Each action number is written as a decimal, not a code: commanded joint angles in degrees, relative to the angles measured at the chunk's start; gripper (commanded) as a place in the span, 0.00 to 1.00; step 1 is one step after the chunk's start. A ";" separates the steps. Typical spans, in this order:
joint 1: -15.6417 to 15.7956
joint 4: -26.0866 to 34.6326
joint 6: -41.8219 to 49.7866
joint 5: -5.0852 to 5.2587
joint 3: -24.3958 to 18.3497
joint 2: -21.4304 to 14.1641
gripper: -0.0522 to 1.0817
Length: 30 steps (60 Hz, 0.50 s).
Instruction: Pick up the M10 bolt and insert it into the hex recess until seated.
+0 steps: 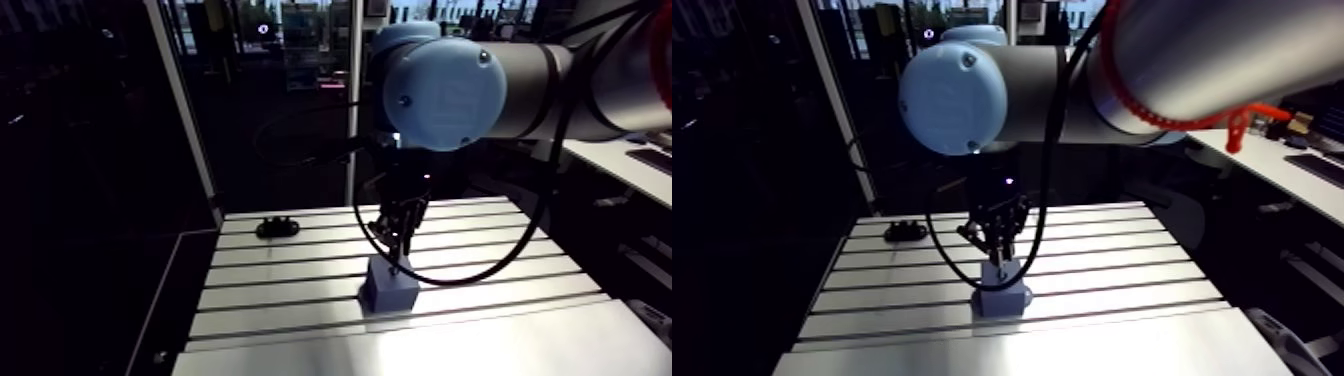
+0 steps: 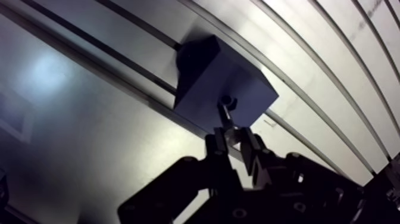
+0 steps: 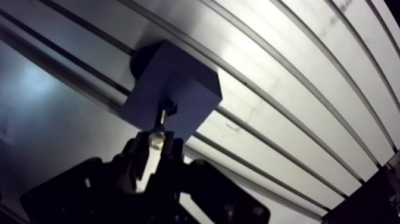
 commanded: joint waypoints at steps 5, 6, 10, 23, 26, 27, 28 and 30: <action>-0.25 -0.08 -0.26 0.00 -0.06 0.40 0.94; -0.26 -0.09 -0.26 0.00 -0.13 0.58 0.94; -0.26 -0.09 -0.27 0.00 -0.23 0.69 0.94; -0.18 -0.09 -0.26 0.00 -0.49 0.78 0.94; -0.17 -0.16 -0.26 0.00 -0.58 0.79 0.94; -0.17 -0.16 -0.26 0.00 -0.58 0.79 0.94; -0.17 -0.32 -0.26 0.00 -0.66 0.79 0.94; -0.17 -0.50 -0.33 0.00 -0.67 0.79 0.94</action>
